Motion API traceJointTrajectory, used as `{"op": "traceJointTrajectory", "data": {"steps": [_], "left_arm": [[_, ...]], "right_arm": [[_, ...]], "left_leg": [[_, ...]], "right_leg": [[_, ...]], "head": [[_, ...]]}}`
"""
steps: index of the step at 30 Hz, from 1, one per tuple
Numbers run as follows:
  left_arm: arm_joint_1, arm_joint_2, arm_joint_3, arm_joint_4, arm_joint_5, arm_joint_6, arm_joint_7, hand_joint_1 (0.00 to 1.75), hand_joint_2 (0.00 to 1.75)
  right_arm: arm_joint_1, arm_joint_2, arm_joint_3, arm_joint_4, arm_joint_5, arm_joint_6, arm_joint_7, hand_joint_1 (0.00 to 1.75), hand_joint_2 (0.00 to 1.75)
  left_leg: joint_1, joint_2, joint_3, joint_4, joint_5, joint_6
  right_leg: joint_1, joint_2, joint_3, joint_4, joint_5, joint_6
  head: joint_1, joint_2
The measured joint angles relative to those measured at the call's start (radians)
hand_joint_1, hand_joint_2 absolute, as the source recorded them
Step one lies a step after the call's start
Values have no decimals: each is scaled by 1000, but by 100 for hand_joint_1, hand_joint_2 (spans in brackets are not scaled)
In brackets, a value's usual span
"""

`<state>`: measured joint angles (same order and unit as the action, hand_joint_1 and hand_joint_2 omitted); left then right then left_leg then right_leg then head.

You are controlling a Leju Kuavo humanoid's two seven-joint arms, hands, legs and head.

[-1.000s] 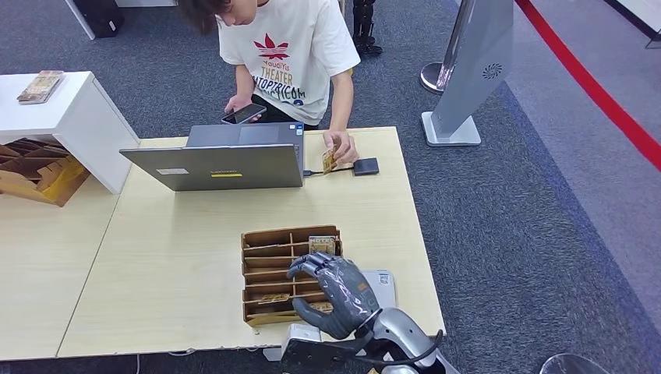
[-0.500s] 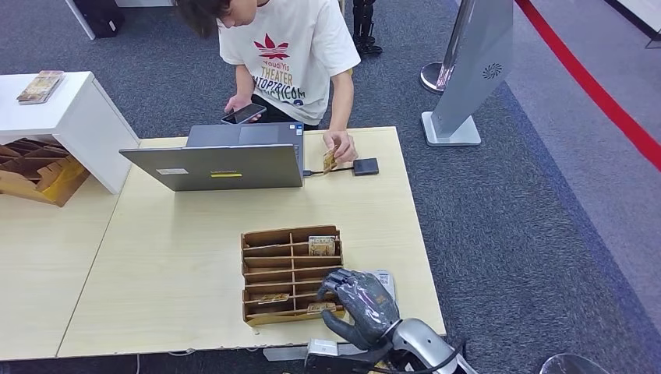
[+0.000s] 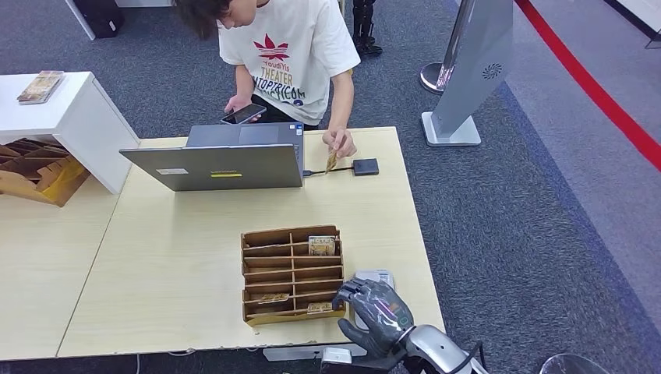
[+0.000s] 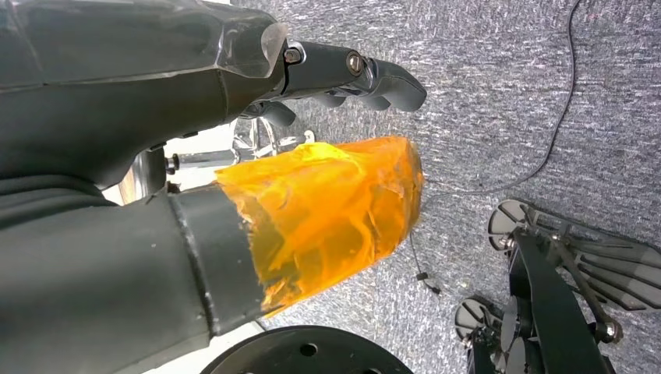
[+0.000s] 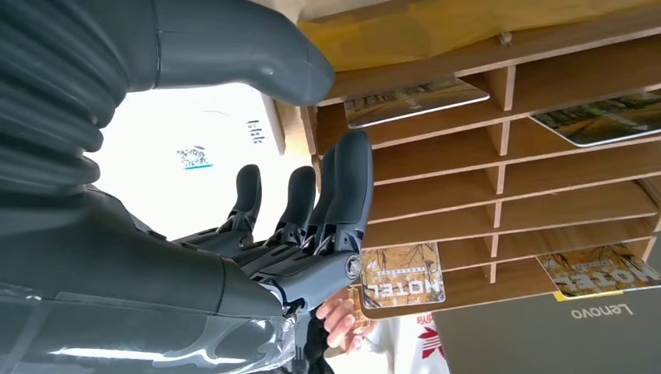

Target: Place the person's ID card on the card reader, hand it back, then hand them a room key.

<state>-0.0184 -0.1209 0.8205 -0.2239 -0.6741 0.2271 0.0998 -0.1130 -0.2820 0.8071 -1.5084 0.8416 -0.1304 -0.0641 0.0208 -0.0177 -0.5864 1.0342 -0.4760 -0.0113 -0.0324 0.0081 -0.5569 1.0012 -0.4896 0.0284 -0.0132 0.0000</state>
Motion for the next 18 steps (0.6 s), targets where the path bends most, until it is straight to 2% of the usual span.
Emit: {"op": "traceJointTrajectory", "data": {"steps": [14, 18], "left_arm": [[0, -4, 28, 0, -31, -4, -1, 0, 0], [0, -5, 31, 0, -39, -6, -4, 0, 0]], "right_arm": [[-3, -1, 13, -7, -23, 19, -23, 85, 175], [-7, 5, 17, -8, -30, 17, -25, 88, 175]], "left_leg": [[0, 0, 0, 0, 0, 0], [0, 0, 0, 0, 0, 0]], "right_leg": [[0, 0, 0, 0, 0, 0], [0, 0, 0, 0, 0, 0]], "head": [[0, 0], [0, 0]]}}
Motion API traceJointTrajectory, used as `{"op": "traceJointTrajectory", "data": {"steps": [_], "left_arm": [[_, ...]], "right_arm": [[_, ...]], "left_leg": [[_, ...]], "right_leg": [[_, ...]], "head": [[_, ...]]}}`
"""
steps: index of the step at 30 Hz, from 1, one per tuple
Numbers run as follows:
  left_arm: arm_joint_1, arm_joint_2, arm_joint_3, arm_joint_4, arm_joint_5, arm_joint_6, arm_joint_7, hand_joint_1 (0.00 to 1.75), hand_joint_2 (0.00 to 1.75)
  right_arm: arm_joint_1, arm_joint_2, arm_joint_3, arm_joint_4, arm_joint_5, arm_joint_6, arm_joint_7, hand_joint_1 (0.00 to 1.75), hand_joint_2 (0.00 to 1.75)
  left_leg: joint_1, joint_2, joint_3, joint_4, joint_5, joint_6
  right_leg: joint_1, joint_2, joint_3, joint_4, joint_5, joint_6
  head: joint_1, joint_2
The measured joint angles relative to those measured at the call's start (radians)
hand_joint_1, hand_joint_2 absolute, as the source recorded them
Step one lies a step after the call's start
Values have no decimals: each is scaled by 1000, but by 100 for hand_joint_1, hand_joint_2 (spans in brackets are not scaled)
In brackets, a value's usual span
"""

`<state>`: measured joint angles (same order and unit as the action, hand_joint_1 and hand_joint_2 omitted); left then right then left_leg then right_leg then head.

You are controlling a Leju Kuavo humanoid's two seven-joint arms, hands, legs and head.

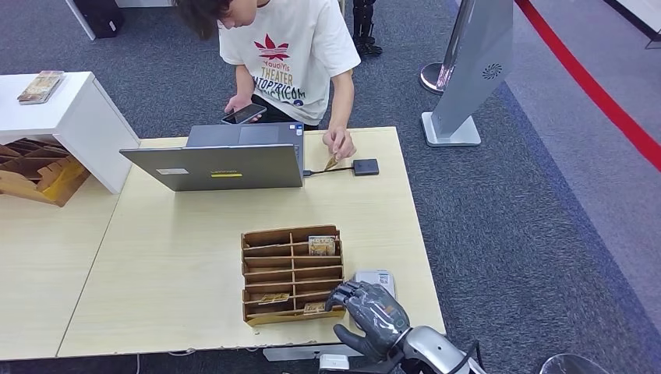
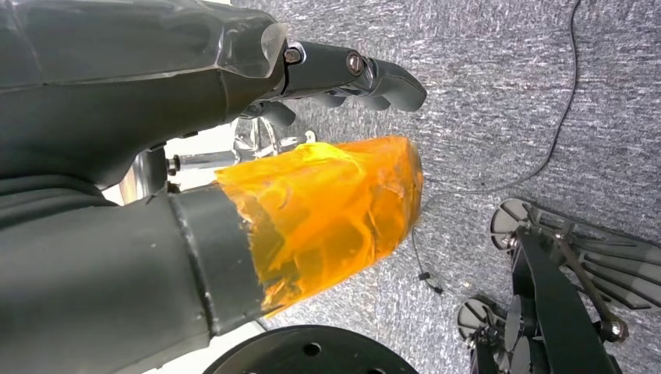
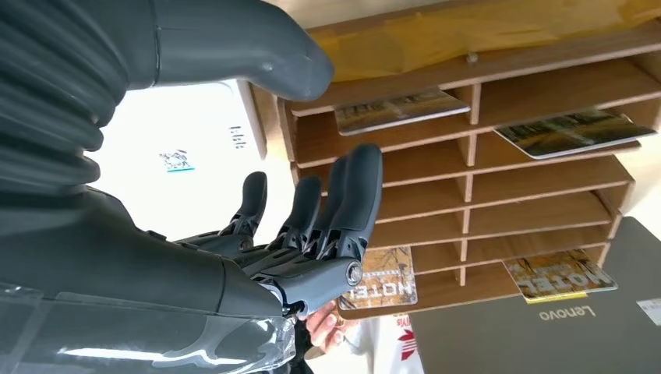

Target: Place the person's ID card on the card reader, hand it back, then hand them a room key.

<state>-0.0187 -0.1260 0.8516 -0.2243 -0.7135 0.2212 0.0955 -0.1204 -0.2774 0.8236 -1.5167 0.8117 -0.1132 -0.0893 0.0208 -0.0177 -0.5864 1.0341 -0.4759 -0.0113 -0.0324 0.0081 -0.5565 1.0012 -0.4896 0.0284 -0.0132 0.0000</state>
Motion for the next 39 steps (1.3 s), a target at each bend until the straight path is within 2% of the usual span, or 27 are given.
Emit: {"op": "traceJointTrajectory", "data": {"steps": [20, 39], "left_arm": [[-1, -7, 18, 0, -35, -6, -7, 0, 0], [-1, -8, 35, 0, -68, -12, -17, 0, 0]], "right_arm": [[-62, 83, 24, 9, -36, -18, -18, 82, 175], [-85, 91, 77, 64, -68, 16, -29, 82, 175]], "left_leg": [[0, 0, 0, 0, 0, 0], [0, 0, 0, 0, 0, 0]], "right_leg": [[0, 0, 0, 0, 0, 0], [0, 0, 0, 0, 0, 0]], "head": [[0, 0], [0, 0]]}}
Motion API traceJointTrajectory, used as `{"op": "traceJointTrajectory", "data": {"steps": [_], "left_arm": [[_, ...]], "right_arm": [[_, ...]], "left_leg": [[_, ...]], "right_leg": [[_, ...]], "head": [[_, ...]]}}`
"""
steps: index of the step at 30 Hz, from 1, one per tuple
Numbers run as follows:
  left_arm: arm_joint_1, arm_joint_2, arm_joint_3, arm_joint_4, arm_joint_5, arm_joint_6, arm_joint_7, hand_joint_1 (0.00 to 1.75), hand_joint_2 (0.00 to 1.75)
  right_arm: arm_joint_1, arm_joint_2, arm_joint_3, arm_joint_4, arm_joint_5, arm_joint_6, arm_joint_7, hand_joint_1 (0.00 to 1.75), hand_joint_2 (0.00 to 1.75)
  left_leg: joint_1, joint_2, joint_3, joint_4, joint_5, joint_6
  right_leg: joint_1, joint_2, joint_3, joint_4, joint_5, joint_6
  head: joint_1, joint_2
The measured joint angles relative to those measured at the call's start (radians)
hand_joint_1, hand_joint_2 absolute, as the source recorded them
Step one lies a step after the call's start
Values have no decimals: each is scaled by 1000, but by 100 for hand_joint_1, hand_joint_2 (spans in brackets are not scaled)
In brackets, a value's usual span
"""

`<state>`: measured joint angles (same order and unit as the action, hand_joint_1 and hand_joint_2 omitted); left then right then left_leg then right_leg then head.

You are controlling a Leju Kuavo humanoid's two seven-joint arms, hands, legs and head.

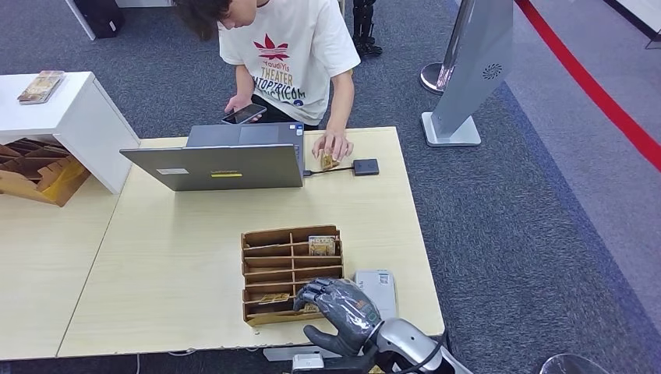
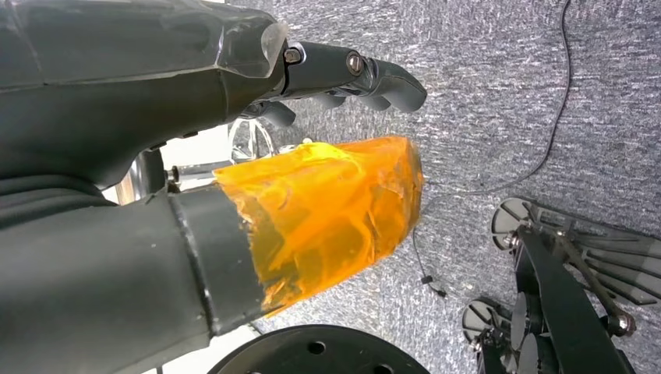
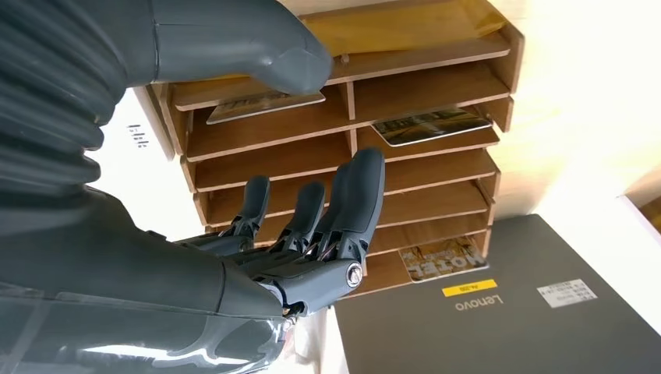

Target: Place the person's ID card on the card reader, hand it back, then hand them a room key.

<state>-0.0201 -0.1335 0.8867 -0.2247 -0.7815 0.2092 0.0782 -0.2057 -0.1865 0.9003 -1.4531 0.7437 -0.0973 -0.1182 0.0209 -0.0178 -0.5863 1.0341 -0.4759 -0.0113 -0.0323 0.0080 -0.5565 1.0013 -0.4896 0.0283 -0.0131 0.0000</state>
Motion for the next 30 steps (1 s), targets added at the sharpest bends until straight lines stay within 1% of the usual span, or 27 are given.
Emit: {"op": "traceJointTrajectory", "data": {"steps": [4, 14, 22, 26, 30], "left_arm": [[0, 0, 1, 0, -12, -2, 0, 0, 0], [-1, 0, 9, -1, -34, -6, 2, 0, 0], [-1, 0, 16, -2, -45, -6, 3, 0, 0], [-1, 0, 17, -2, -47, -6, 2, 0, 0], [-1, 0, 22, -2, -47, -9, 2, 0, 0]], "right_arm": [[-15, 19, 1, 26, 1, -15, 2, 86, 175], [-50, 62, -9, 82, 0, -34, 15, 84, 175], [-51, 68, -19, 118, 7, -34, 21, 86, 175], [-51, 68, -25, 122, 9, -34, 21, 90, 175], [-51, 68, -35, 118, 10, -36, 21, 89, 175]], "left_leg": [[0, 0, 0, 0, 0, 0], [0, 0, 0, 0, 0, 0], [0, 0, 0, 0, 0, 0], [0, 0, 0, 0, 0, 0], [0, 0, 0, 0, 0, 0]], "right_leg": [[0, 0, 0, 0, 0, 0], [0, 0, 0, 0, 0, 0], [0, 0, 0, 0, 0, 0], [0, 0, 0, 0, 0, 0], [0, 0, 0, 0, 0, 0]], "head": [[0, 0], [0, 0], [0, 0], [0, 0], [0, 0]]}}
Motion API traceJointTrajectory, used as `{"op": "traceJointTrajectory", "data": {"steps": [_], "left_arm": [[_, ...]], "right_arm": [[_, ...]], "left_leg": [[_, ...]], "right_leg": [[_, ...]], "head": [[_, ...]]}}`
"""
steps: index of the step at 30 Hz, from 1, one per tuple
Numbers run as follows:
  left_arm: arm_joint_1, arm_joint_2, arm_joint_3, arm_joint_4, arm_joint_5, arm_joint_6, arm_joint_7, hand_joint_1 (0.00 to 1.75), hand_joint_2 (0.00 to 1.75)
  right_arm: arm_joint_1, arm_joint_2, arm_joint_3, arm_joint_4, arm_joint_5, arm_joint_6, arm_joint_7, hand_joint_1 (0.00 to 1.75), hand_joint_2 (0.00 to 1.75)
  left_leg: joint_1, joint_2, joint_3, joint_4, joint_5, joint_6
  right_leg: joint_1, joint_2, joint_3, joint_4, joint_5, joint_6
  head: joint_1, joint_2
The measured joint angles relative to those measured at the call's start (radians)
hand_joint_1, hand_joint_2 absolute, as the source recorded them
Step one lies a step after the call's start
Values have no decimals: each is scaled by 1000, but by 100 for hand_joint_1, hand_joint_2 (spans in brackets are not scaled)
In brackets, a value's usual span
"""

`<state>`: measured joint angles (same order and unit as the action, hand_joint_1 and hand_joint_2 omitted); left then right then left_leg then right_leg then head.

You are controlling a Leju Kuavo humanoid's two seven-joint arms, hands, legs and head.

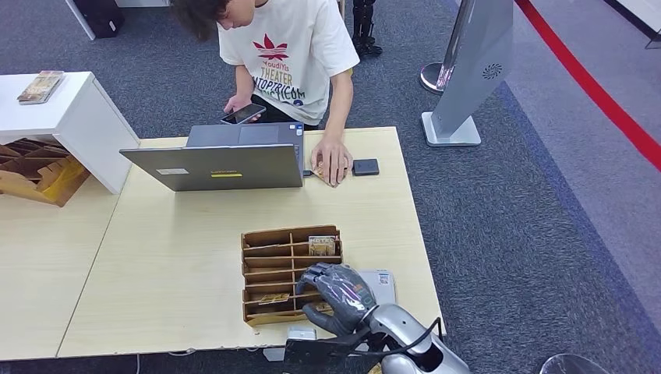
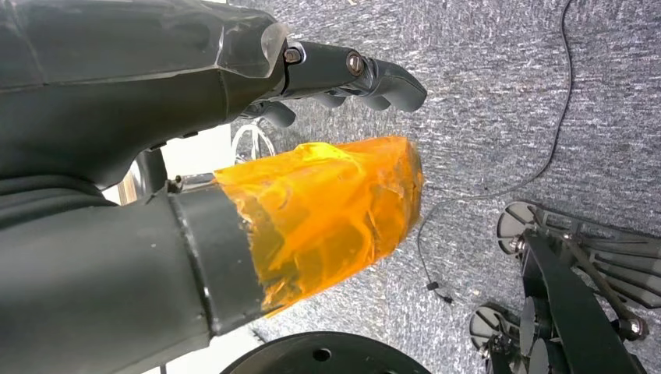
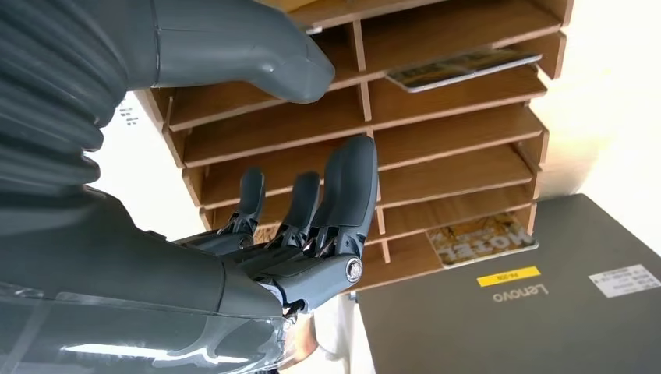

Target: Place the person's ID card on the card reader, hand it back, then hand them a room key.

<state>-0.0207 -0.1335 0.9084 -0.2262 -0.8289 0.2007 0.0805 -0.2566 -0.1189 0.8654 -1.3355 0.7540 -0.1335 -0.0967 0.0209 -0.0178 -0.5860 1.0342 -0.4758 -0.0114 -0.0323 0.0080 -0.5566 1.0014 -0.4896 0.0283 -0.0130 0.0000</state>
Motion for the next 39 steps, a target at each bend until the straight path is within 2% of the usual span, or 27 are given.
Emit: {"op": "traceJointTrajectory", "data": {"steps": [9, 15, 24, 39], "left_arm": [[0, -1, 27, -1, -1, -4, 0, 0, 0], [1, -2, 44, -3, -6, -5, -1, 0, 0], [0, -3, 62, -4, -22, -8, -2, 0, 0], [-1, -3, 68, -8, -44, -7, -3, 0, 0]], "right_arm": [[16, -14, -59, -107, -9, -19, 10, 82, 175], [34, -28, -74, -157, -23, 28, 3, 82, 175], [54, -37, -43, -146, -47, 73, -14, 88, 175], [31, -34, -15, -76, -31, 53, -18, 86, 175]], "left_leg": [[0, 0, 0, 0, 0, 0], [0, 0, 0, 0, 0, 0], [0, 0, 0, 0, 0, 0], [0, 0, 0, 0, 0, 0]], "right_leg": [[0, 0, 0, 0, 0, 0], [0, 0, 0, 0, 0, 0], [0, 0, 0, 0, 0, 0], [0, 0, 0, 0, 0, 0]], "head": [[0, 0], [0, 0], [0, 0], [0, 0]]}}
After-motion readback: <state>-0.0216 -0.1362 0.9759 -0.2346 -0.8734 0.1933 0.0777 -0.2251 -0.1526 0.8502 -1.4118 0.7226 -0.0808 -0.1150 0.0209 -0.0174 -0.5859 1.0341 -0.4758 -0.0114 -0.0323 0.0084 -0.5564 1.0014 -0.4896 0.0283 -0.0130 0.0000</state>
